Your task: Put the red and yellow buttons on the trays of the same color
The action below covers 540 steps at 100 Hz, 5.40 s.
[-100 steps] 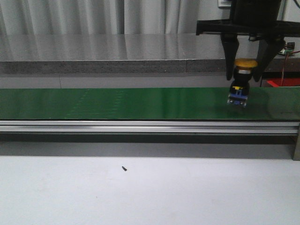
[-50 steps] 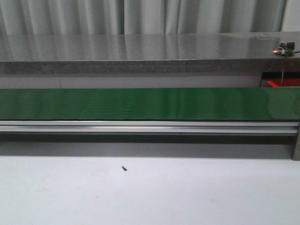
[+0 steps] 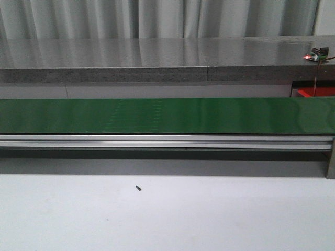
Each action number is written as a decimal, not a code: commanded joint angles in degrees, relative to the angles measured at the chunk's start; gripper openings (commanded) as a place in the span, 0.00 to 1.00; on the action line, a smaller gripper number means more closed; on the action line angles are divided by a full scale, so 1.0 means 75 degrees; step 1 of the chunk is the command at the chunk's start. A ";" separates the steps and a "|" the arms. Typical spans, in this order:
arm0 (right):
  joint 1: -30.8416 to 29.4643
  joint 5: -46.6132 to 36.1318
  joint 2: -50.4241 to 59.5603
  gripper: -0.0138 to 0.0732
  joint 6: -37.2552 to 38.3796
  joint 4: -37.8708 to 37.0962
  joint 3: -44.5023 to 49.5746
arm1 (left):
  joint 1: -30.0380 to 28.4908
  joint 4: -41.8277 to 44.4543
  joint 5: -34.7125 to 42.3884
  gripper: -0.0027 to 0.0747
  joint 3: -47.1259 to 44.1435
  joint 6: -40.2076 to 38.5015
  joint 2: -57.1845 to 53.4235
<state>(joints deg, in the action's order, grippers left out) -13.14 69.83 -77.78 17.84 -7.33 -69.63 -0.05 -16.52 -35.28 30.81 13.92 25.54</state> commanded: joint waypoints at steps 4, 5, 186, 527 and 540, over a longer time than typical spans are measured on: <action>-0.0364 -0.0472 0.0248 0.32 -0.0241 0.0115 0.0287 | 0.0053 -0.0086 0.0513 0.01 0.0206 0.0016 0.0030; -0.0392 -0.0523 0.0248 0.32 -0.0256 0.0142 0.0314 | 0.0053 -0.0086 0.0513 0.01 0.0206 0.0016 0.0030; -0.0557 -0.2729 -0.0056 0.70 -0.0385 0.0484 0.1955 | 0.0053 -0.0086 0.0513 0.01 0.0206 0.0016 0.0030; 0.2148 -0.4729 0.7071 0.09 -0.1575 0.0702 0.5483 | -0.1307 0.1845 0.2078 0.01 0.0493 -0.1814 0.1336; 0.2148 -0.4729 0.7071 0.09 -0.1575 0.0702 0.5483 | -0.1755 0.1616 0.2010 0.01 0.0940 -0.1856 0.2084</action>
<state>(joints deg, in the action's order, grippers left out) 2.90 38.44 -24.52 6.48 -2.04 -26.92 -11.35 -2.87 -24.90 34.07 0.77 38.04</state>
